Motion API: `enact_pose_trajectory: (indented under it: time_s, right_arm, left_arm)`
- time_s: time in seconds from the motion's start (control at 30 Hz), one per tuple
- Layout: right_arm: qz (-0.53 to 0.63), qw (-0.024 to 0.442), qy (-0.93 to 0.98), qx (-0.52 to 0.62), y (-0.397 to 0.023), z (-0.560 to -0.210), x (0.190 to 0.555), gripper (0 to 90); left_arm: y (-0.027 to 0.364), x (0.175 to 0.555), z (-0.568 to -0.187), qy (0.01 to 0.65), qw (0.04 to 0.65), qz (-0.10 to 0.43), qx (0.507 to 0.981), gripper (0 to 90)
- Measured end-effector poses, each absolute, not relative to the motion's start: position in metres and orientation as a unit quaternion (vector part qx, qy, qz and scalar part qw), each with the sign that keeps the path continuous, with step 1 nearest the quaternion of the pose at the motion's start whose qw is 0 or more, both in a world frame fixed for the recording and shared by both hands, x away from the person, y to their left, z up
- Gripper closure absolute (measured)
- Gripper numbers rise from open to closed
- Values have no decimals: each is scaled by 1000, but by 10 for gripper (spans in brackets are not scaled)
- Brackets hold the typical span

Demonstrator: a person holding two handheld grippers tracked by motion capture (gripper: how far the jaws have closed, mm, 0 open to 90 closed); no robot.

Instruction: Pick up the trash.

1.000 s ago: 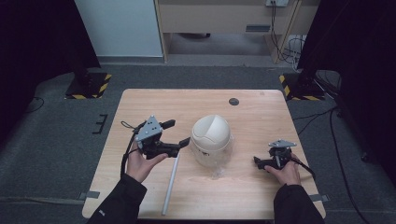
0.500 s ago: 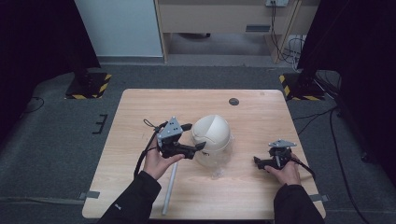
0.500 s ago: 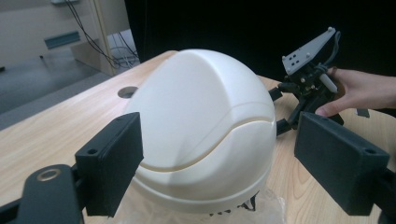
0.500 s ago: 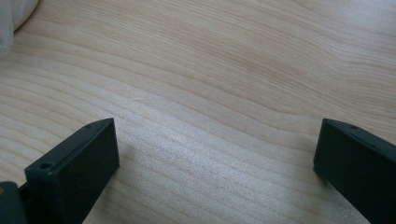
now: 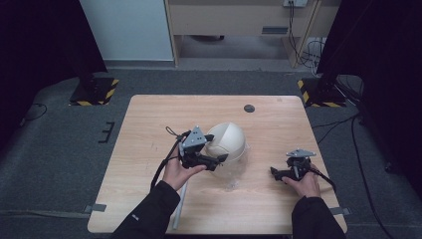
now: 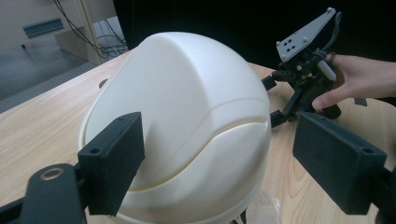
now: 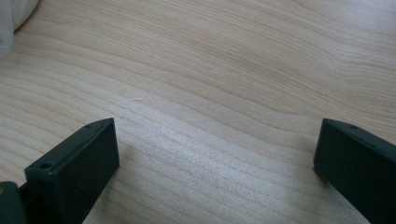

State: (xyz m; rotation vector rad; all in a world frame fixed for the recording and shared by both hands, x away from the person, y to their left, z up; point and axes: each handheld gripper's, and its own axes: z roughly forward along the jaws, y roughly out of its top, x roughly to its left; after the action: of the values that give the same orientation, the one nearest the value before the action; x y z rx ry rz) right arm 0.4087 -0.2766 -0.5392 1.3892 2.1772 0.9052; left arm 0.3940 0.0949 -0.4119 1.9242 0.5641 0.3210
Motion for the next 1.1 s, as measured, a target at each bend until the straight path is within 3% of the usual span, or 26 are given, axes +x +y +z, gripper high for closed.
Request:
enact_pose_trajectory:
  time_s: [0.53, 1.1]
  right_arm:
    - [324, 201, 779, 498, -276, -539, 409, 5]
    - [324, 201, 779, 497, -277, -539, 409, 4]
  left_arm:
    - [85, 398, -419, 243, 513, 128, 813, 164]
    - [90, 401, -403, 271, 542, 144, 783, 178]
